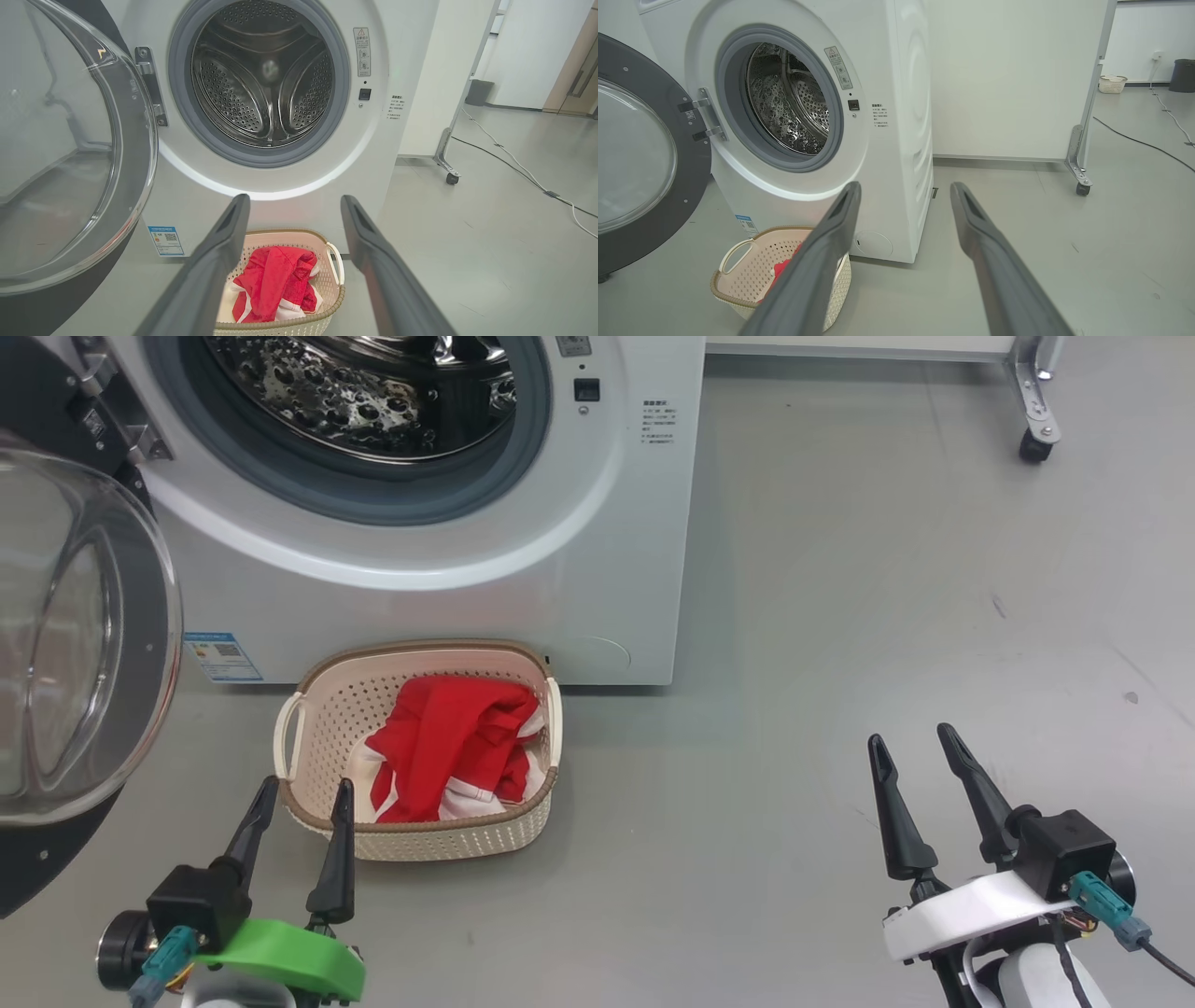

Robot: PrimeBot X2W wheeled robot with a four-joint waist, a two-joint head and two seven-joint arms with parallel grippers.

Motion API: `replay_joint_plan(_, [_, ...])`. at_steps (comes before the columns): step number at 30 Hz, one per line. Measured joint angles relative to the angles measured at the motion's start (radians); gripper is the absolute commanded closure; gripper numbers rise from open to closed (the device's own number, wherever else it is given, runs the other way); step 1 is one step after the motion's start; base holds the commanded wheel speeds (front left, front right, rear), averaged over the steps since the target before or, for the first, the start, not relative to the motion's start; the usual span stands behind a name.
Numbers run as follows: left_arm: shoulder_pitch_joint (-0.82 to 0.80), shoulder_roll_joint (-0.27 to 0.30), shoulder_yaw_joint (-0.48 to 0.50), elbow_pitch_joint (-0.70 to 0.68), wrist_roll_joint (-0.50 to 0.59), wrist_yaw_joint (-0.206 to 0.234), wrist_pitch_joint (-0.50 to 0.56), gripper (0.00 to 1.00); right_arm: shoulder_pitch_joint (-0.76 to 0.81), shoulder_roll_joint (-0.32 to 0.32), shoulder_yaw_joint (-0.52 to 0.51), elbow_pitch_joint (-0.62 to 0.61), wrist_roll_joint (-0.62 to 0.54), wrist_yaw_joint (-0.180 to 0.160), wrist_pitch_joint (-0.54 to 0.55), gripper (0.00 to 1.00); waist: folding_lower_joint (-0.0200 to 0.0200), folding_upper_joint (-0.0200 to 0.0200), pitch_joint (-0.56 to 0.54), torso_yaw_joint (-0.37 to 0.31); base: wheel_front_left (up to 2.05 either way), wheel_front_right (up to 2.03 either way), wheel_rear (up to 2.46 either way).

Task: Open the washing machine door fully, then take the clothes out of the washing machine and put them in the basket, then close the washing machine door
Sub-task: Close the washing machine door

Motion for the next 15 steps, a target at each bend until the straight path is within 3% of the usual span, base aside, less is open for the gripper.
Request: replay_joint_plan(15, [-0.006,0.000,-0.007,0.003,0.000,0.022,0.000,0.00,0.000,0.000,0.031,-0.004,0.000,0.000,0.000,0.00,0.0000,0.0000,0.012,0.164,0.00,0.00,0.00])
